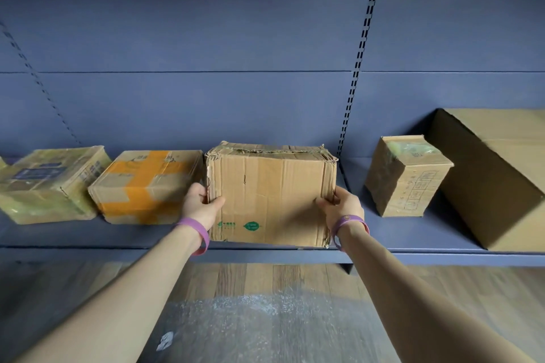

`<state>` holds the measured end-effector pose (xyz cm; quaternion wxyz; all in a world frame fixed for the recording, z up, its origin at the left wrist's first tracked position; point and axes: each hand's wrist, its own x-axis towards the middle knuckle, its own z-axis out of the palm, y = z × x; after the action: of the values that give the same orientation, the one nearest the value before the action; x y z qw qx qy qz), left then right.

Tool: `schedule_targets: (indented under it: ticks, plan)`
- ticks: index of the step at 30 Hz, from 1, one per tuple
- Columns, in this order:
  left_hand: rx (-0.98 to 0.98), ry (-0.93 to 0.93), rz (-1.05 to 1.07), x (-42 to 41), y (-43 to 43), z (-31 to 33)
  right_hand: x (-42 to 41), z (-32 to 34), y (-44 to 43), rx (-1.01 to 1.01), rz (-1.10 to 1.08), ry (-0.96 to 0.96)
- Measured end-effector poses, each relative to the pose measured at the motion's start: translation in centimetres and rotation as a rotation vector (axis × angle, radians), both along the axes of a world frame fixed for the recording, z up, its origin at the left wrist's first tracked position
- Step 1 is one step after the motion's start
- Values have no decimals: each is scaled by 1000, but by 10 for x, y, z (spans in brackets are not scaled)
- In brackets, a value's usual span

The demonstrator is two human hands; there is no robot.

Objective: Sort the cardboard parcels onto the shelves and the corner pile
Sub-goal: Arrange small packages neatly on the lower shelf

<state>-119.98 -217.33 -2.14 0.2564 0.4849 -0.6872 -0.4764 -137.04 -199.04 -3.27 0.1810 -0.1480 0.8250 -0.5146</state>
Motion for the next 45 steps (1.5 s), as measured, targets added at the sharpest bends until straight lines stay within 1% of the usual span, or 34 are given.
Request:
schedule_targets:
  ticks: [3, 8, 11, 13, 15, 17, 19, 21, 23, 26, 29, 32, 35, 38, 41, 44, 45]
  plan:
    - [-47, 33, -7, 0, -1, 7, -3, 9, 2, -19, -10, 47]
    - [-120, 66, 40, 2, -1, 12, -1, 17, 6, 30, -6, 113]
    - [-148, 52, 49, 4, -2, 14, 2, 21, 7, 13, 17, 141]
    - [-154, 39, 76, 7, -8, 14, 6, 24, 6, -87, 32, 89]
    - [-142, 36, 113, 9, -14, 14, 9, 29, 5, -247, -8, -42]
    - [-127, 44, 133, 12, -19, 14, 9, 32, 3, -313, -61, -143]
    - [-114, 53, 131, 14, -21, 13, 6, 28, 3, -270, -56, -107]
    - [-100, 67, 131, 16, -22, 12, 6, 24, 6, -195, 0, -100]
    - [-69, 86, 135, 17, -20, 12, 6, 19, 10, -198, 33, -203]
    - [-25, 104, 131, 17, -18, 13, 4, 16, 17, -259, 64, -375]
    - [9, 115, 155, 16, -18, 13, 4, 16, 21, -258, 123, -410]
    - [54, 128, 173, 14, -16, 11, 3, 17, 22, -319, 118, -436]
    - [72, 106, 165, 9, -13, 11, 1, 18, 20, -340, 90, -404]
    - [126, 146, 144, 5, -11, 14, 1, 20, 16, -359, -36, -305]
    - [186, 169, 71, 2, -6, 18, -2, 23, 15, -395, -129, -264]
    - [147, 100, -12, -4, 3, 25, 0, 28, 9, -431, -198, -194]
    - [125, 103, -25, -6, 6, 28, 2, 29, 7, -447, -225, -171]
